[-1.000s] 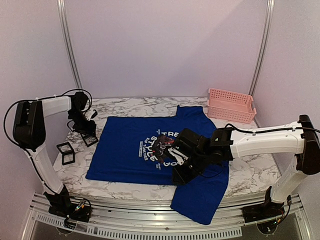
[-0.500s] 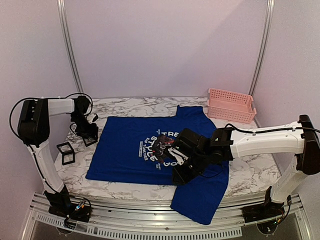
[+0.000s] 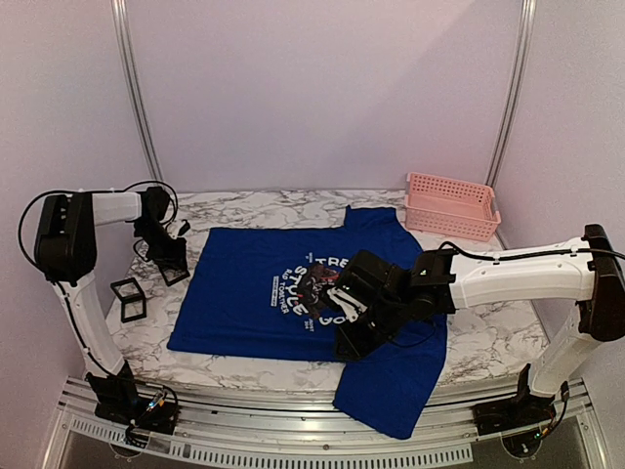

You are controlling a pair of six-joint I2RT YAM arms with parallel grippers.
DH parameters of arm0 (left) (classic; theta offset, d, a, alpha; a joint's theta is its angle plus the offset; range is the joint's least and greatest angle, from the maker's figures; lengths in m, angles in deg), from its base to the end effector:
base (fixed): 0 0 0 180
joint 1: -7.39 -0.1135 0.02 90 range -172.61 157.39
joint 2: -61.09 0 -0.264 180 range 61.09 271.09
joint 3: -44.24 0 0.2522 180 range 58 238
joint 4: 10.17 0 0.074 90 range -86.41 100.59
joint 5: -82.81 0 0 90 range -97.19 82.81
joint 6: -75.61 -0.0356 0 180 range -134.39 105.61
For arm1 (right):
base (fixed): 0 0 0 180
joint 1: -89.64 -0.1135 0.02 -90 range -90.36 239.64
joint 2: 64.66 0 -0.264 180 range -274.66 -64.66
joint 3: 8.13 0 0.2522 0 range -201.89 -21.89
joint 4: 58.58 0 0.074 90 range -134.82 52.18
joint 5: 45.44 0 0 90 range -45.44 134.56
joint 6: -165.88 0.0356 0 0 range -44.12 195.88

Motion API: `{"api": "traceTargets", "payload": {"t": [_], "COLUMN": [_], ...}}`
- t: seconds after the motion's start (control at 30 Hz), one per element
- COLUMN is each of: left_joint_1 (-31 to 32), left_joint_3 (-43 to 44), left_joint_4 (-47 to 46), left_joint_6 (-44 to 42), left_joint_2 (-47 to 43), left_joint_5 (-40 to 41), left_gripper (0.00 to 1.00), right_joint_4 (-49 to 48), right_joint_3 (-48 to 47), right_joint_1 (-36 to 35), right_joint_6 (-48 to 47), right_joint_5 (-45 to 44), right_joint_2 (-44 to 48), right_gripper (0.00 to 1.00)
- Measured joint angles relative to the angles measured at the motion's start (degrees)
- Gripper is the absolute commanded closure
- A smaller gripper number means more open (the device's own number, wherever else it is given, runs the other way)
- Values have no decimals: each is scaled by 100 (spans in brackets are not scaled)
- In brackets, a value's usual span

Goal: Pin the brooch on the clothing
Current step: Pick up the brooch from the brooch box.

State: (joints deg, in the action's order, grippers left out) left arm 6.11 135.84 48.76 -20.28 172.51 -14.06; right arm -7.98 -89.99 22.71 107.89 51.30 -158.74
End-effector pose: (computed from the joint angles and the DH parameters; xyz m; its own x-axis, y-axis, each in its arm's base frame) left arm 0.3750 0.0041 0.1665 -0.9752 0.0801 -0.2061 0.1018 0.9901 -0.0967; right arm 0.1275 0.3100 0.2262 -0.7910 -0.5139 -0.3320 -0.6078 0.7220 0.3307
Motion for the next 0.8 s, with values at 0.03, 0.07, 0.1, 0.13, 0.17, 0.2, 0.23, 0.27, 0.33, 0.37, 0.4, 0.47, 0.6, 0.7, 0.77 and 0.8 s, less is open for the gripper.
{"api": "traceTargets", "payload": {"t": [0.03, 0.07, 0.1, 0.13, 0.17, 0.2, 0.23, 0.27, 0.33, 0.37, 0.4, 0.47, 0.6, 0.7, 0.77, 0.8], "left_joint_1": [0, 0, 0, 0, 0, -2, -2, -2, -11, -22, -31, -28, -15, 15, 35, 46], "left_joint_3": [0, 0, 0, 0, 0, 0, 0, -9, -9, -13, -52, -129, -173, -173, -170, -170], "left_joint_4": [4, 4, 11, 7, 0, 0, 24, 15, -83, -87, -70, -37, -31, 17, 103, 175], "left_joint_6": [-15, -28, -57, -81, -120, -144, -160, -192, -267, -267, -286, -348, -457, -527, -568, -610], "left_joint_2": [-9, -17, -20, -33, -61, -111, -151, -177, -299, -354, -400, -415, -424, -459, -529, -592], "left_joint_5": [-2, -2, -4, -2, 0, -2, 0, 17, 173, 164, 173, 227, 332, 350, 341, 319], "left_gripper": [76, 78, 80, 83, 86, 91, 97, 100, 100, 100, 100, 100, 100, 100, 100, 100], "right_joint_4": [0, 0, 0, 0, 0, 0, 0, 0, 0, -2, -2, -2, -4, -4, -2, -2], "right_joint_3": [0, 0, 0, 0, 0, 0, 0, 0, 0, 0, 0, 0, 0, 0, 0, 0], "right_joint_1": [0, 0, 0, 0, 0, 0, 0, 0, 0, 0, 0, 0, 0, 0, 0, 0], "right_joint_6": [0, 0, -4, -7, -11, -15, -17, -17, -20, -20, -22, -24, -46, -59, -61, -63], "right_joint_5": [0, 0, 0, 0, 0, 0, 0, 0, 0, 0, 0, 0, 2, 2, 2, 2], "right_joint_2": [0, -2, -2, -2, -2, 0, -2, -2, -2, 0, 0, -2, 0, 0, -2, -2], "right_gripper": [71, 71, 71, 71, 71, 72, 71, 71, 71, 71, 71, 71, 70, 70, 71, 71]}}
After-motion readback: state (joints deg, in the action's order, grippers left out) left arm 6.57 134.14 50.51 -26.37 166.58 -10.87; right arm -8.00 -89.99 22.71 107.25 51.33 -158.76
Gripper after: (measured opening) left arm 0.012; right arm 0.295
